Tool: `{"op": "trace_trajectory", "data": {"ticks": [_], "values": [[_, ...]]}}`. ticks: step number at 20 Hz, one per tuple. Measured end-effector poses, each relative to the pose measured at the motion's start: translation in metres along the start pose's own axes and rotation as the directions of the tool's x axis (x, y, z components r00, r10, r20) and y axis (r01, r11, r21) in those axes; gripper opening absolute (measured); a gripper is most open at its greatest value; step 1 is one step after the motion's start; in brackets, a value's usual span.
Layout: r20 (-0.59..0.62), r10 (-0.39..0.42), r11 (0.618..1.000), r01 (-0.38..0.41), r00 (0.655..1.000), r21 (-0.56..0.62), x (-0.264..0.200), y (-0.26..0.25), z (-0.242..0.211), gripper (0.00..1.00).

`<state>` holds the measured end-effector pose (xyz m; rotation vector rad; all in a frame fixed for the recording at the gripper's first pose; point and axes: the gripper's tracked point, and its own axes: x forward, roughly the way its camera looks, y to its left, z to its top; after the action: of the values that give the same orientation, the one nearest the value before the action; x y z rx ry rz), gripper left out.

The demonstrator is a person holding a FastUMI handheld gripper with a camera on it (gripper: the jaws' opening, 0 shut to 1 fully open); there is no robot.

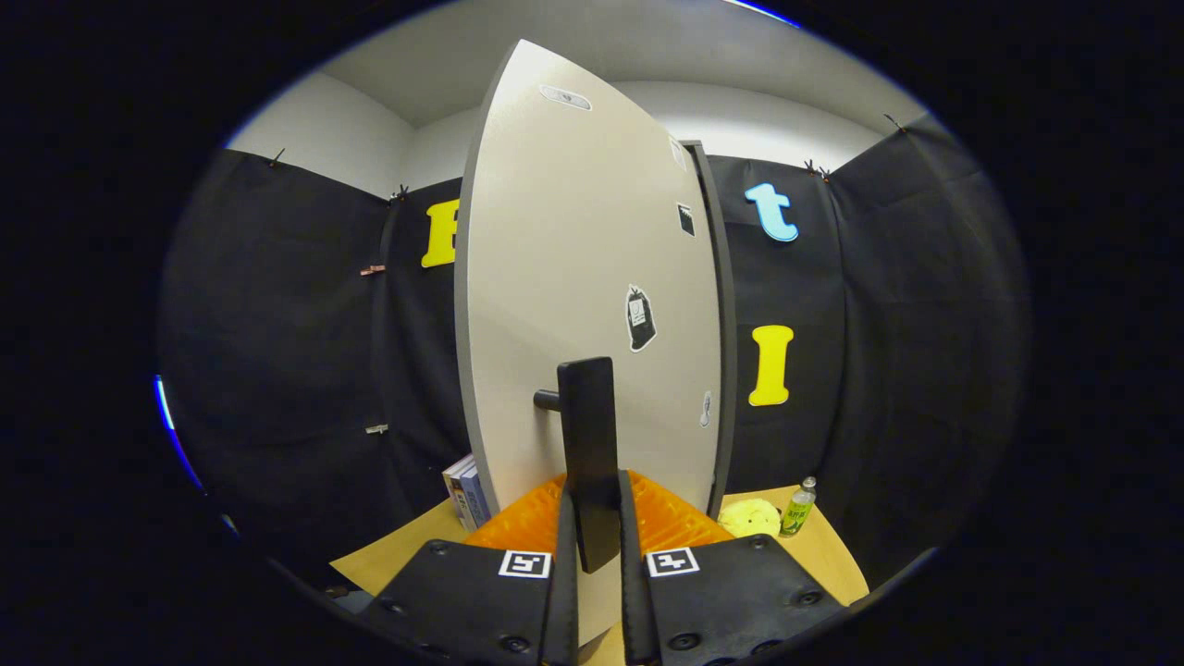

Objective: Open the shoe cabinet door, grab the shoes and put them into the shoe cabinet, then close the shoe cabinet door.

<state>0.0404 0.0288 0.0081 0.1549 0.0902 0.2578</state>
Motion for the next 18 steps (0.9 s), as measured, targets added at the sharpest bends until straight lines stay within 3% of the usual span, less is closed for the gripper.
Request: {"op": "trace_trajectory", "data": {"ticks": [11, 18], "values": [[0.002, -0.172, 0.985, 0.172, 0.985, 0.020, -0.021, -0.065, 0.004, 0.20], [-0.005, -0.199, 0.980, 0.199, 0.980, 0.028, -0.028, -0.089, 0.005, 0.17]]}}
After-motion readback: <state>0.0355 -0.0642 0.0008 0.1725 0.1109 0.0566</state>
